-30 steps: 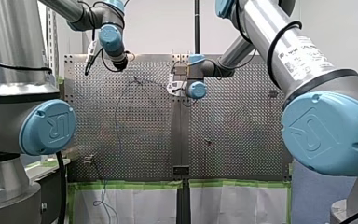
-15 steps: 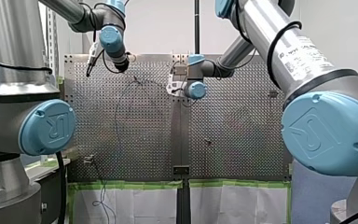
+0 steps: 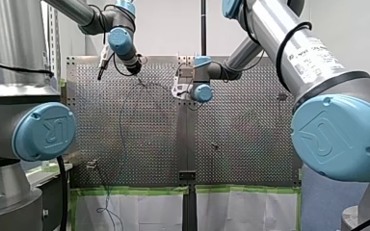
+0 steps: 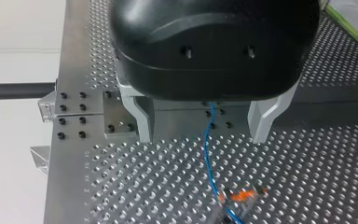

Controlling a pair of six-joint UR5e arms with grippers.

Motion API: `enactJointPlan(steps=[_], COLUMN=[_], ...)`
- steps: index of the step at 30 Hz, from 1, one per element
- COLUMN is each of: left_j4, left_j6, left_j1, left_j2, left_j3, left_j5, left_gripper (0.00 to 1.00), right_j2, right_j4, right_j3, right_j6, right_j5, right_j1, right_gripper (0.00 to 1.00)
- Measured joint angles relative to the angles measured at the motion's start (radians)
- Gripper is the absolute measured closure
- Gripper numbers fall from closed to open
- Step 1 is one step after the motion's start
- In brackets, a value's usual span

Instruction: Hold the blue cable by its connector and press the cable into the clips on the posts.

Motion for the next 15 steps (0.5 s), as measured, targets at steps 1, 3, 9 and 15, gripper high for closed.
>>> enactJointPlan(steps=[1,3,9,15], left_j4=[0.001,0.001,0.000,0.011], left_j6=[-0.003,-0.010,-0.017,-0.019], left_j1=[-0.007,-0.026,-0.074,-0.082], left_j2=[-0.007,-0.025,-0.075,-0.123], left_j3=[0.007,0.026,0.075,0.124], left_j5=[-0.006,-0.024,-0.069,-0.077], left_gripper=[0.00,0.00,0.00,0.00], right_j2=[0.000,0.000,0.000,0.000], right_j4=[0.000,0.001,0.000,-0.001], right_j3=[0.000,0.000,0.000,0.000], right_j6=[0.000,0.000,0.000,0.000], right_j5=[0.000,0.000,0.000,0.000], right_j1=[0.000,0.001,0.002,0.002], right_gripper=[1.00,1.00,1.00,1.00])
